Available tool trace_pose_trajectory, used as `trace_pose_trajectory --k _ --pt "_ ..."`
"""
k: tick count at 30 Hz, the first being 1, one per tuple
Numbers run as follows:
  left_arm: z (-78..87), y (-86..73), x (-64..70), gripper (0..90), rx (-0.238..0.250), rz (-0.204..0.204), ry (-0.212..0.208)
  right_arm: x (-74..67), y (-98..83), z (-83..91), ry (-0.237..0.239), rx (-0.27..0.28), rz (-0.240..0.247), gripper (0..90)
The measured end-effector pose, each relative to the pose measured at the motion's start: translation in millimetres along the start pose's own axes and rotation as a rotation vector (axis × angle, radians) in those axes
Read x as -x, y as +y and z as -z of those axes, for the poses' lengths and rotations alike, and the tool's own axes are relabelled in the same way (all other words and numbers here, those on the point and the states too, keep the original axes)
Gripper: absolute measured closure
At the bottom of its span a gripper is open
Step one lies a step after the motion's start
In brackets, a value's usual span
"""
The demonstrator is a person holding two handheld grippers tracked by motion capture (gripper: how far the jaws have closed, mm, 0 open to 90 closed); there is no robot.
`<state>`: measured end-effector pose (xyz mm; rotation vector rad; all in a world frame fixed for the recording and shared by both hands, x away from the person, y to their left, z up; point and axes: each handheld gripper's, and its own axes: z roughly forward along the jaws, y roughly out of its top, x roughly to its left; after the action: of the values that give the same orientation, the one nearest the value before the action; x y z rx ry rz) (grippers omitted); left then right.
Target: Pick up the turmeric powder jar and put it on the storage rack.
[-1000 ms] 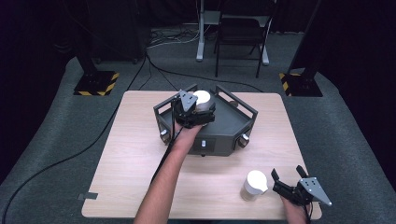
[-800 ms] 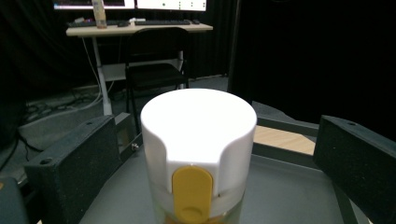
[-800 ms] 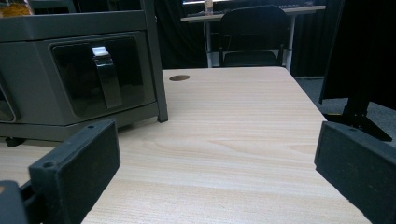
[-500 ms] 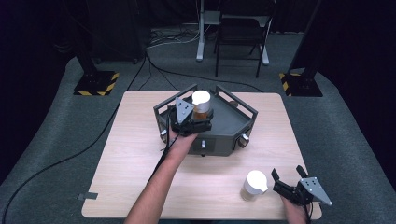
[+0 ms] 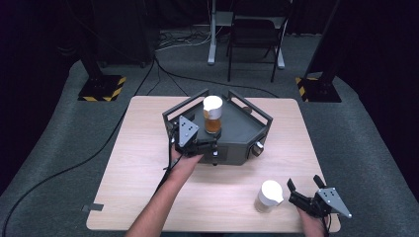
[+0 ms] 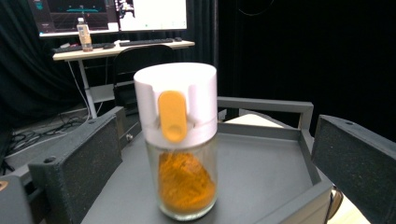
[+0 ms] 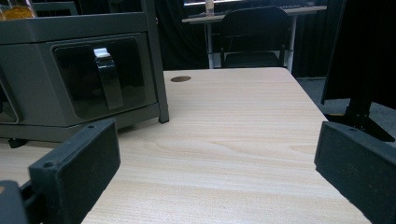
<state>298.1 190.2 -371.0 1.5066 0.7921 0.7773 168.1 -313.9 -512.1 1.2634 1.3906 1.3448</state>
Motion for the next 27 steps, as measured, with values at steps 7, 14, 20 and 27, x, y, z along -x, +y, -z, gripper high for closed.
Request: trace_pose_trajectory --k 7,14,20,27 --pt "9.4 -15.1 -3.5 1.7 -0.005 -0.008 0.014 0.0 0.4 -0.2 0.003 -0.002 0.006 0.0" --pt "18.8 -27.4 -11.3 1.8 -0.009 0.015 0.023 -0.8 0.3 -0.2 0.000 -0.002 0.009 0.0" --pt "31.7 -42.6 -19.4 1.6 -0.002 0.036 0.008 0.5 2.0 -1.2 0.000 -0.011 -0.004 0.0" --pt "39.5 -55.8 -24.0 1.5 -0.025 0.024 0.019 0.8 1.5 -0.9 -0.001 -0.008 -0.008 0.0"
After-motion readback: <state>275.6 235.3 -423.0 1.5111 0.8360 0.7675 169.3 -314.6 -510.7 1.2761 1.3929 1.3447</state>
